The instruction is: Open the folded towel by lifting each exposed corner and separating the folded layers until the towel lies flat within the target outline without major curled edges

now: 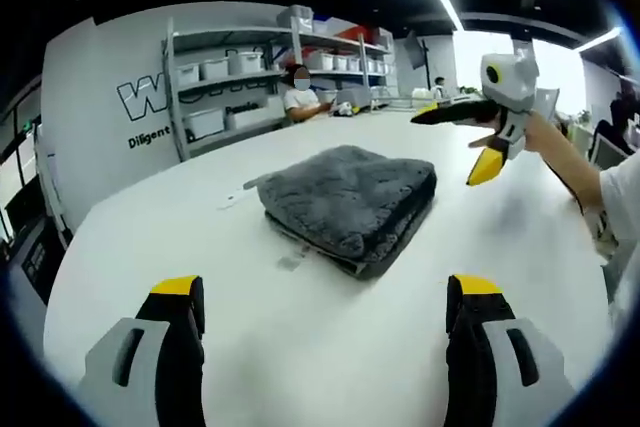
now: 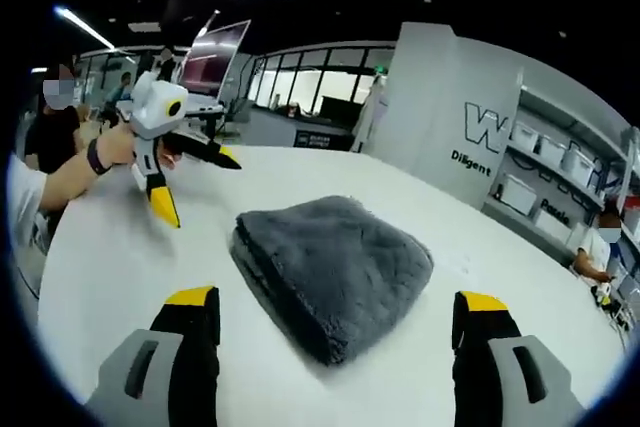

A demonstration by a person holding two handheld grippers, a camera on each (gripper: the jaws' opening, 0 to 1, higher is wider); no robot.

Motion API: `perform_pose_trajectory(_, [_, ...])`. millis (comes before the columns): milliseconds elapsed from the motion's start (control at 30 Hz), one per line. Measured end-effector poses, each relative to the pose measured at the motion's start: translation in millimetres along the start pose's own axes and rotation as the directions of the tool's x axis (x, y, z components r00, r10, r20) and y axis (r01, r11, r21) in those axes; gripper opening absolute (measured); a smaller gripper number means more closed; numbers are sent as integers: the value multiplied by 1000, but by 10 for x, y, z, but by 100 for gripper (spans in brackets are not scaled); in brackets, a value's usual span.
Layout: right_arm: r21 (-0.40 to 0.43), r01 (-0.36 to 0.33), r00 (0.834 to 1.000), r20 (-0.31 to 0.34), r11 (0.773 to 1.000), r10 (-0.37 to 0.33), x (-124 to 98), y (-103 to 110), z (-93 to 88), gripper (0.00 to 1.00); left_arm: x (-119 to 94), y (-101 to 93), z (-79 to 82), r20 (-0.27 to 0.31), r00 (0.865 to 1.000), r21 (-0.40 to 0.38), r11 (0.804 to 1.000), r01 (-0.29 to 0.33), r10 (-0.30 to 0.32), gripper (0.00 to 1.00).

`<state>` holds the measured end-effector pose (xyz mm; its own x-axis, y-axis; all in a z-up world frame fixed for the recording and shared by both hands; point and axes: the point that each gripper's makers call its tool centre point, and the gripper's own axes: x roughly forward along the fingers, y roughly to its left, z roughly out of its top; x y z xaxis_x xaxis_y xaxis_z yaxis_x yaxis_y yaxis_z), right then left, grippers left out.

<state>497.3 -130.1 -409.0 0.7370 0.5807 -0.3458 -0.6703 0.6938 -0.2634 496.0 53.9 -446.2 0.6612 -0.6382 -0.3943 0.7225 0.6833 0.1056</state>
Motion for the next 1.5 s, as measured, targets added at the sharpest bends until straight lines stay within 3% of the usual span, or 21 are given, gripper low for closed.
perform_pose_trajectory(100, [-29, 21, 1000, 14, 999, -21, 81, 86, 201, 98, -50, -58, 87, 33, 999, 0, 1000, 13, -13, 99])
perform_pose_trajectory(200, [-99, 55, 998, -26, 994, -58, 182, 109, 288, 96, -54, -84, 97, 40, 999, -4, 1000, 23, -23, 99])
perform_pose_trajectory(333, [-130, 77, 996, -29, 988, -82, 339, 156, 396, 94, -45, -100, 76, 32, 999, 1, 1000, 25, -25, 99])
perform_pose_trajectory(467, [-187, 78, 991, -97, 979, -97, 531, 237, 335, 90, -53, -131, 80, 33, 999, 14, 1000, 26, -27, 99])
perform_pose_trajectory(767, [-185, 50, 987, -144, 981, -78, 857, 400, 254, 87, -70, -183, 117, 43, 999, 34, 999, 28, -30, 99])
perform_pose_trajectory(1233, [-203, -16, 993, -118, 979, -8, 1154, 697, 297, 72, -18, -123, -4, -5, 1000, 35, 999, 18, -18, 99])
perform_pose_trajectory(1333, [-208, -26, 992, -124, 978, 0, 1177, 723, 283, 62, -7, -138, -11, -9, 1000, 36, 999, 24, -23, 99])
perform_pose_trajectory(1433, [-190, -85, 986, -154, 978, 56, 1173, 822, 225, 37, 8, -141, -36, -20, 999, 38, 999, 26, -25, 99])
perform_pose_trajectory(1500, [-166, -103, 986, -144, 981, 79, 1185, 856, 219, 36, 17, -142, -57, -29, 999, 40, 999, 28, -27, 99])
